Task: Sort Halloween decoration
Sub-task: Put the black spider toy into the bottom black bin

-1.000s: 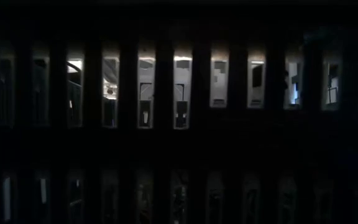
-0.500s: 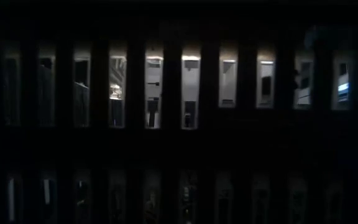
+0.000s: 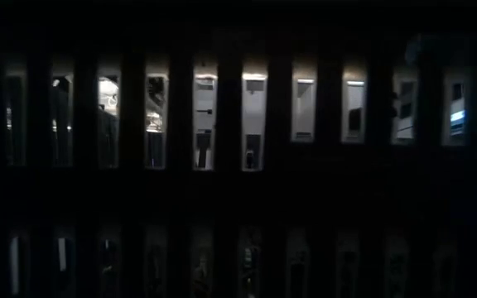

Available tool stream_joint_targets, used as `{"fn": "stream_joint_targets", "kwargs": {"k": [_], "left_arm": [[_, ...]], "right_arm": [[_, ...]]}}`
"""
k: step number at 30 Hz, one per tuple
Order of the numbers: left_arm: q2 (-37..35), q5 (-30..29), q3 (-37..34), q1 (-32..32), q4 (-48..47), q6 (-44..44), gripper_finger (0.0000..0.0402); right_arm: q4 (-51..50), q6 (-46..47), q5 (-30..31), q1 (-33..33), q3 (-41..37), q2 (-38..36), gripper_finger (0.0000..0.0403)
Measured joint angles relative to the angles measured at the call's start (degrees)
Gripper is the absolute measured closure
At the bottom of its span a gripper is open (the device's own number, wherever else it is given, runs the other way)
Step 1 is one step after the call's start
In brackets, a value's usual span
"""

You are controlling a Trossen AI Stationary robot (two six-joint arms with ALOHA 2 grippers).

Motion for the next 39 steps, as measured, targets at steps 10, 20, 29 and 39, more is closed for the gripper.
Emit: {"fn": "stream_joint_targets", "kwargs": {"k": [10,20,29,39], "left_arm": [[15.3,1.4,0.0,-3.5,31.5,4.6,0.0401],[16.8,2.3,5.5,-4.7,25.5,8.8,0.0401],[16.6,3.7,12.1,-4.7,12.6,10.3,0.0401],[16.6,3.5,13.6,-4.6,9.1,12.8,0.0401]], "right_arm": [[0.0,0.0,0.0,0.0,0.0,0.0,0.0265],[0.0,0.0,0.0,0.0,0.0,0.0,0.0265],[0.0,0.0,0.0,0.0,0.0,0.0,0.0265],[0.0,0.0,0.0,0.0,0.0,0.0,0.0265]]}}
